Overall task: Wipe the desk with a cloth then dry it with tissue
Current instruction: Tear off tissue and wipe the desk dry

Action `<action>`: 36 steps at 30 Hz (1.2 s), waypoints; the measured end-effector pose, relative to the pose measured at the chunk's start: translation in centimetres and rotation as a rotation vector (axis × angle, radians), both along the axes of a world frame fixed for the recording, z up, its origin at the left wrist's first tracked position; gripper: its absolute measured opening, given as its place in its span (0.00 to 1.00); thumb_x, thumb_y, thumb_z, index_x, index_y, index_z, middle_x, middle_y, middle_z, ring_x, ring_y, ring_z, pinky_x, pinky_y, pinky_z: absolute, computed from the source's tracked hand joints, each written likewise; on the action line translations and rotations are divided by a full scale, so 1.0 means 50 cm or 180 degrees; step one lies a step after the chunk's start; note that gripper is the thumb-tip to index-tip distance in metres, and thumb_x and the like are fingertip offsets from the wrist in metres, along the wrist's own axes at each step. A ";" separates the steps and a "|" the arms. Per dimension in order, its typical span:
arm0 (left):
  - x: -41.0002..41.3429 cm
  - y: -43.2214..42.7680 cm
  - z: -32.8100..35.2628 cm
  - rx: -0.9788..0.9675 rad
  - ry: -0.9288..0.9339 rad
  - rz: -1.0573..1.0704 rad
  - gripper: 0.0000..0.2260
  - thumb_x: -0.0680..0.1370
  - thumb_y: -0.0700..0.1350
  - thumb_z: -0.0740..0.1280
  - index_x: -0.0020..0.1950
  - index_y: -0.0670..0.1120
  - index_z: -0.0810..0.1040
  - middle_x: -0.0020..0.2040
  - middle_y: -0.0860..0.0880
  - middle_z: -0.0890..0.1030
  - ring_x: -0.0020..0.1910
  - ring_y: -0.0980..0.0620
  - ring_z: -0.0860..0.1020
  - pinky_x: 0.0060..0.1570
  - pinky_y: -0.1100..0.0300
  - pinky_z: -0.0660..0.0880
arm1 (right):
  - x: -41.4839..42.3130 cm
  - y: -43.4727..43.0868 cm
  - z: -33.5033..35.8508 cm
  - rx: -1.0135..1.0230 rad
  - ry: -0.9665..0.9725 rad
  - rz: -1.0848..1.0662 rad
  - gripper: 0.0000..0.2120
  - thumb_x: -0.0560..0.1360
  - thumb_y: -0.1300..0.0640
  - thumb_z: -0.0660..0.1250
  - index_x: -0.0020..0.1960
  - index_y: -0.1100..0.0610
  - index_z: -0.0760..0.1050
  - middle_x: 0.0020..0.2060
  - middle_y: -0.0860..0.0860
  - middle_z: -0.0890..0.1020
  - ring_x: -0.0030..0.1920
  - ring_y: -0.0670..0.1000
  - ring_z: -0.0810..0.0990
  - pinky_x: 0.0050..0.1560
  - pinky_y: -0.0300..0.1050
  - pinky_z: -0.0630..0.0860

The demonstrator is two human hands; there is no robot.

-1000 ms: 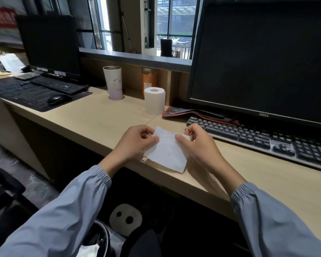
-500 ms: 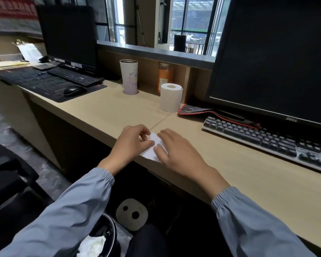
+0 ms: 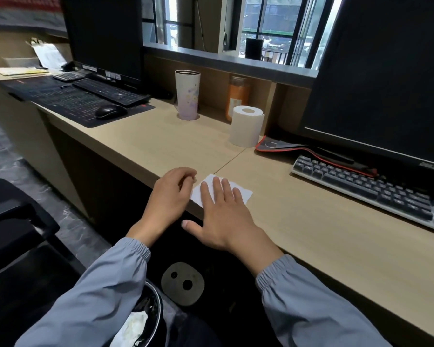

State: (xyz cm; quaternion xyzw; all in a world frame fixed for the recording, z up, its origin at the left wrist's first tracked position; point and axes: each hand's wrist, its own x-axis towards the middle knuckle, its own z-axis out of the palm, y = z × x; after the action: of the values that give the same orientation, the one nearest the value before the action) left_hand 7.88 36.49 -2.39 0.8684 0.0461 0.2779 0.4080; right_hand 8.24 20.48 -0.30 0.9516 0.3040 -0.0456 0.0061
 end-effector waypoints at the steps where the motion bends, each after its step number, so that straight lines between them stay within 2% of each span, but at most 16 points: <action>1: -0.001 0.002 -0.001 -0.0117 -0.0026 0.0043 0.10 0.83 0.41 0.64 0.60 0.48 0.84 0.54 0.55 0.85 0.55 0.58 0.82 0.60 0.58 0.77 | 0.001 0.014 0.000 -0.0049 -0.0029 -0.0059 0.49 0.80 0.29 0.53 0.84 0.58 0.34 0.82 0.62 0.35 0.82 0.62 0.32 0.81 0.62 0.37; 5: -0.006 0.002 -0.001 -0.0253 -0.0072 0.0070 0.10 0.83 0.40 0.65 0.59 0.48 0.85 0.53 0.55 0.85 0.54 0.58 0.82 0.59 0.61 0.77 | -0.008 0.043 -0.008 -0.0251 -0.0335 -0.0183 0.51 0.81 0.34 0.58 0.82 0.67 0.36 0.82 0.67 0.39 0.82 0.65 0.35 0.81 0.64 0.41; 9: -0.009 -0.014 -0.004 -0.0088 -0.0088 -0.0002 0.09 0.83 0.41 0.65 0.59 0.48 0.84 0.53 0.57 0.84 0.53 0.59 0.81 0.57 0.62 0.77 | -0.013 0.025 -0.018 -0.0205 -0.0530 -0.0127 0.49 0.81 0.37 0.60 0.82 0.68 0.38 0.82 0.67 0.42 0.83 0.63 0.40 0.82 0.61 0.44; 17: -0.015 -0.052 -0.024 0.0355 -0.0239 -0.0139 0.08 0.84 0.45 0.65 0.58 0.48 0.84 0.55 0.55 0.84 0.56 0.54 0.80 0.58 0.52 0.78 | -0.049 -0.051 -0.016 -0.0239 -0.0639 -0.0060 0.48 0.82 0.37 0.58 0.82 0.69 0.38 0.82 0.69 0.42 0.83 0.64 0.41 0.82 0.58 0.44; 21: -0.021 -0.086 -0.038 0.0716 -0.0464 -0.0179 0.09 0.84 0.43 0.64 0.59 0.44 0.83 0.58 0.50 0.84 0.61 0.50 0.79 0.64 0.52 0.75 | -0.081 -0.125 -0.015 -0.0169 -0.0637 -0.0097 0.48 0.82 0.38 0.57 0.82 0.69 0.37 0.82 0.68 0.41 0.83 0.64 0.40 0.82 0.57 0.42; 25: -0.023 -0.113 -0.046 0.0717 -0.0562 -0.0216 0.09 0.84 0.42 0.64 0.59 0.42 0.83 0.58 0.49 0.84 0.61 0.50 0.79 0.68 0.48 0.74 | -0.114 -0.211 -0.022 -0.0018 -0.0651 -0.0168 0.48 0.82 0.38 0.58 0.82 0.68 0.38 0.82 0.67 0.41 0.83 0.63 0.40 0.83 0.56 0.43; 28: -0.027 -0.137 -0.046 0.0695 -0.0609 -0.0235 0.09 0.85 0.41 0.63 0.59 0.42 0.83 0.58 0.49 0.84 0.62 0.51 0.79 0.72 0.50 0.71 | -0.143 -0.265 -0.021 0.0011 -0.0601 -0.0265 0.48 0.82 0.37 0.57 0.82 0.68 0.37 0.82 0.66 0.39 0.83 0.63 0.40 0.83 0.56 0.44; 30: -0.031 -0.146 -0.046 0.0707 -0.0648 -0.0254 0.10 0.85 0.42 0.63 0.59 0.42 0.83 0.58 0.49 0.84 0.62 0.51 0.79 0.69 0.53 0.72 | -0.155 -0.281 -0.026 0.0012 -0.0576 -0.0313 0.48 0.82 0.37 0.57 0.82 0.68 0.36 0.81 0.67 0.39 0.83 0.63 0.40 0.82 0.56 0.44; 33: -0.034 -0.161 -0.046 0.0703 -0.0693 -0.0323 0.11 0.85 0.42 0.62 0.61 0.43 0.82 0.59 0.49 0.83 0.63 0.52 0.78 0.68 0.56 0.71 | -0.160 -0.275 -0.032 -0.0020 -0.0897 -0.0350 0.49 0.78 0.37 0.64 0.82 0.71 0.48 0.81 0.70 0.50 0.82 0.66 0.52 0.81 0.59 0.52; 34: -0.035 -0.164 -0.046 0.0645 -0.0696 -0.0317 0.11 0.85 0.42 0.62 0.62 0.42 0.82 0.59 0.49 0.83 0.64 0.52 0.78 0.68 0.57 0.71 | -0.157 -0.265 -0.029 -0.0006 -0.0895 -0.0357 0.50 0.78 0.37 0.64 0.81 0.72 0.49 0.81 0.70 0.51 0.82 0.67 0.52 0.80 0.59 0.52; 36: -0.039 -0.167 -0.044 0.0542 -0.0744 -0.0272 0.11 0.85 0.41 0.62 0.62 0.42 0.82 0.59 0.48 0.84 0.62 0.52 0.78 0.66 0.60 0.71 | -0.145 -0.241 -0.017 0.0000 -0.0608 -0.0343 0.49 0.81 0.37 0.59 0.82 0.70 0.41 0.81 0.69 0.43 0.83 0.65 0.43 0.81 0.57 0.43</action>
State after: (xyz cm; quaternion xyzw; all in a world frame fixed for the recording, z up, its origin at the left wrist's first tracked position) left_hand 5.92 28.14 -4.60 0.8628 -0.0624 0.3625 0.3469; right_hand 1.00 8.41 -1.14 0.9665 0.2505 0.0451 0.0326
